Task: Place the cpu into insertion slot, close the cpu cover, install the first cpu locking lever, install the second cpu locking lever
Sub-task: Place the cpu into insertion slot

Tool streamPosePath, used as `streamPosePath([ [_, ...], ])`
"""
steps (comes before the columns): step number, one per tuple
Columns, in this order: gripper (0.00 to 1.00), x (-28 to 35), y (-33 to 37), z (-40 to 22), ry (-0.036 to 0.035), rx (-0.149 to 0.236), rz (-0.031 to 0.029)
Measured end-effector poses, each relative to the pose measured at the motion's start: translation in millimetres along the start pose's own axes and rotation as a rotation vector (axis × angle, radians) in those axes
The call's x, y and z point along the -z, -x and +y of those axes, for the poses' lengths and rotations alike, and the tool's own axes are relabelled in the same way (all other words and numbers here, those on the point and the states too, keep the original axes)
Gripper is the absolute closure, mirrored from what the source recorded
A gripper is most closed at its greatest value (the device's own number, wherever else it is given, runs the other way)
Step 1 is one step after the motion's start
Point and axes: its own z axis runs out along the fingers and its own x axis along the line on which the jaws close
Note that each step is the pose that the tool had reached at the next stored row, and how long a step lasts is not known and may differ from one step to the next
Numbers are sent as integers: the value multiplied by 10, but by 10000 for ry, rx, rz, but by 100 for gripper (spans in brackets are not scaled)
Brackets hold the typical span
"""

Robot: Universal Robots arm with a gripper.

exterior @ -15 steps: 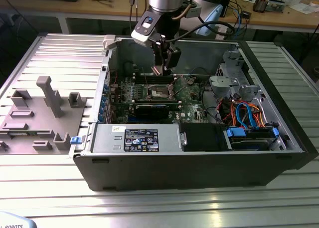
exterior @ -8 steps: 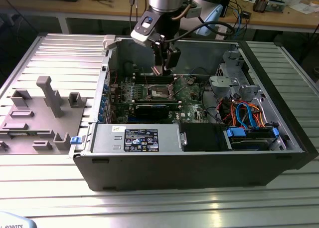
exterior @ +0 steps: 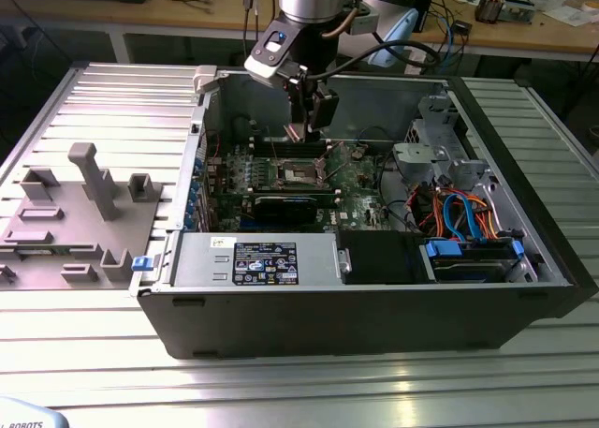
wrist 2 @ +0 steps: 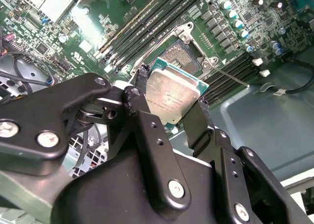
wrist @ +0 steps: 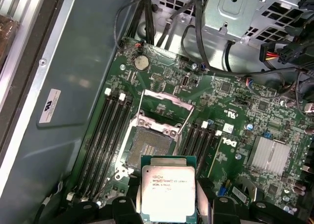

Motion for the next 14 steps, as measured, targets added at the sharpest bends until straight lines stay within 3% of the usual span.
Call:
streamPosePath([
  [14,46,-4,0,0,-5,-355,-13],
])
